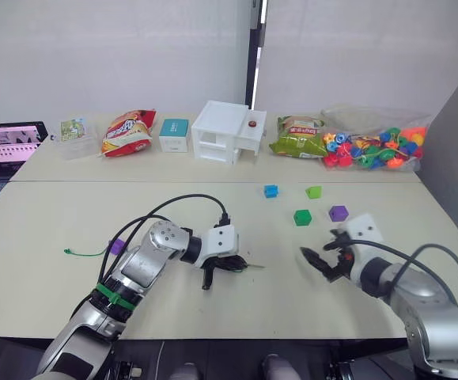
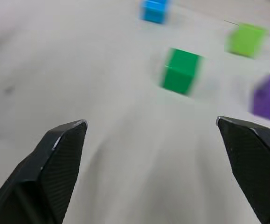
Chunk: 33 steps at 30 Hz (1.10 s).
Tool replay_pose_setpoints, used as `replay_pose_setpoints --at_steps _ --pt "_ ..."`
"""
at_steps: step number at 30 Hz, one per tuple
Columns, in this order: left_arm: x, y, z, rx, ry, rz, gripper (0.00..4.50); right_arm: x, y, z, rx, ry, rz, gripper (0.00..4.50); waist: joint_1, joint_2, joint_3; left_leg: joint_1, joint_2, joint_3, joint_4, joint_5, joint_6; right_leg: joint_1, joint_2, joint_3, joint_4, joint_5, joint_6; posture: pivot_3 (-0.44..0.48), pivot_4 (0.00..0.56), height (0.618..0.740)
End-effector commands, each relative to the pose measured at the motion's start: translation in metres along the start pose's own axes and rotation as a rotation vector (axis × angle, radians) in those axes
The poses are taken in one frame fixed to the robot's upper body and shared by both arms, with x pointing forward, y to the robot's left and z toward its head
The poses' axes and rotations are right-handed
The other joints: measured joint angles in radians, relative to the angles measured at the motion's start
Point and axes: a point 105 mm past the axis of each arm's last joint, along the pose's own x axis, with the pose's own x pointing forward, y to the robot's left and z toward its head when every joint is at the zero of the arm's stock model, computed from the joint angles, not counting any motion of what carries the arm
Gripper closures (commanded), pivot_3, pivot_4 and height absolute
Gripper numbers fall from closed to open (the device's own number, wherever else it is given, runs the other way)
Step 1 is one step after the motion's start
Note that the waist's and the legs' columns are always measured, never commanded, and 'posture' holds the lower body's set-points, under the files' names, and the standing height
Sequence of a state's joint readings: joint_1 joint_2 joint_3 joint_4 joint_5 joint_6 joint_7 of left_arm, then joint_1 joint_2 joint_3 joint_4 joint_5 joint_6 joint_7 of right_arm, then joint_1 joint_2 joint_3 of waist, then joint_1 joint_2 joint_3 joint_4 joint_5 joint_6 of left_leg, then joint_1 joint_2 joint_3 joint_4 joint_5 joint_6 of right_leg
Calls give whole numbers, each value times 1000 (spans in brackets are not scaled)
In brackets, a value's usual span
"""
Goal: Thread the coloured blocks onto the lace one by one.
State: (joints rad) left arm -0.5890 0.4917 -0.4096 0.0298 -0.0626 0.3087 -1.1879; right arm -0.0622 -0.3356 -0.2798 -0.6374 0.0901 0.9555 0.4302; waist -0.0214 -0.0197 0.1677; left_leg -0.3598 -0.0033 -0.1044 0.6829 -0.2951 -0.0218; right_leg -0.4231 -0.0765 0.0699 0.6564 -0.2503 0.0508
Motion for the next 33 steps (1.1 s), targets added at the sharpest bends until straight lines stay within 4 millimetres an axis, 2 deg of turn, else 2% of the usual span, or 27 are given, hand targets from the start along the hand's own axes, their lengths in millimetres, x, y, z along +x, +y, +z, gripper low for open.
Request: replay_pose_setpoints --at_steps 1,6,11,15,17,21,25,30,32,33 --pt "-6 1 10 16 -28 26 4500 3 -17 17 17 -104 -211 23 -5 0 0 0 0 0 0 0 0 0 0 0 0 0 0 0 150 740" --pt "-5 -1 11 2 -32 30 4500 32 -24 21 56 -140 -285 23 -21 0 0 2 0 0 -2 1 -1 0 0 1 1 0 0 0 150 740" --pt "-6 0 12 -4 -34 45 4500 75 -40 21 60 -133 -295 23 -24 0 0 3 0 1 -3 1 -1 1 0 1 0 0 0 0 150 740" --pt "-6 0 12 -9 -36 51 4500 100 -41 24 54 -144 -225 23 -26 0 0 3 0 1 -4 1 -1 0 0 1 0 0 0 0 150 740" --pt "-6 0 12 -12 -35 53 4500 106 -43 25 65 -157 -212 526 -26 0 0 3 0 1 -4 1 -1 0 0 1 0 0 0 0 150 740" --pt "-7 0 12 -14 -31 56 4500 109 -42 26 74 -178 -186 1858 -27 0 0 2 0 1 -4 1 -1 0 0 1 0 0 0 0 150 740" --pt "-7 1 12 -10 -28 60 4500 104 -44 27 140 -207 -196 3266 -27 0 0 2 0 1 -4 1 -1 0 0 1 0 0 0 0 150 740" --pt "-6 2 11 -9 -28 57 4500 91 -42 43 161 -282 -198 3331 -26 0 0 2 0 1 -4 1 -1 0 0 1 0 0 0 0 150 740" --pt "-6 2 11 -8 -27 56 4500 76 -39 59 156 -336 -204 3331 -25 1 0 2 0 1 -4 1 -1 0 0 1 0 0 0 0 150 740" --pt "-7 2 10 -7 -26 57 4500 61 -28 75 132 -383 -185 3331 -24 1 0 2 0 1 -4 0 -1 0 0 1 0 0 0 0 150 740"
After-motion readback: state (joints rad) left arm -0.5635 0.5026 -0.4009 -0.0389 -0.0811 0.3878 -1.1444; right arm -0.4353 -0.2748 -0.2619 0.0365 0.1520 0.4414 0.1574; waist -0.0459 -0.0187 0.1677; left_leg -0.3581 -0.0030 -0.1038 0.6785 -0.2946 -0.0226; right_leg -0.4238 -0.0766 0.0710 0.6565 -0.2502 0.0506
